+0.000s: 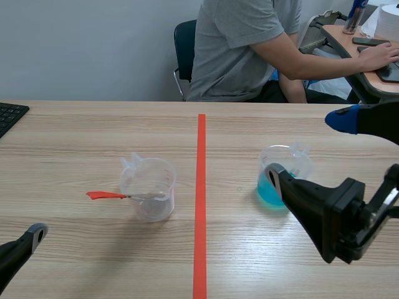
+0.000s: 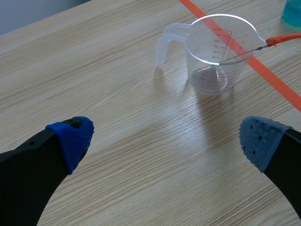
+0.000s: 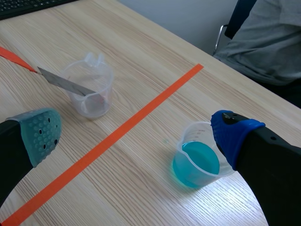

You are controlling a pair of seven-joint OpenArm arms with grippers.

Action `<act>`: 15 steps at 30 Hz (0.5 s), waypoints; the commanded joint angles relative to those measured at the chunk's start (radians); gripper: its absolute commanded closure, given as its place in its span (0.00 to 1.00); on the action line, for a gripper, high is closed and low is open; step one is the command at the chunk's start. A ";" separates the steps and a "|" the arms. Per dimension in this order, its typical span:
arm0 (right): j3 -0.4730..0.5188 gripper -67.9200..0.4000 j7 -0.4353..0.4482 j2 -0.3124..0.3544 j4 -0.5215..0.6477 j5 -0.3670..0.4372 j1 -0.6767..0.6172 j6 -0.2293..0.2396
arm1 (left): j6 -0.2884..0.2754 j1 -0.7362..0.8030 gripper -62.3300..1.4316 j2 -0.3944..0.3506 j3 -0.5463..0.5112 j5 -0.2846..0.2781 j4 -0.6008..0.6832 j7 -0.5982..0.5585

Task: Do the redox reaction experiment.
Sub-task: 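Return to the home posture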

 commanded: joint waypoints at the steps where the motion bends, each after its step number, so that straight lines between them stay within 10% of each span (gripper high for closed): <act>1: 0.013 0.00 0.014 0.003 0.039 0.011 0.012 0.000 | 0.002 -0.006 0.00 0.005 -0.003 -0.008 0.018 -0.013; 15: 0.013 0.00 -0.018 0.003 0.043 0.011 0.011 -0.001 | 0.002 -0.006 0.00 0.005 -0.003 -0.009 0.018 -0.013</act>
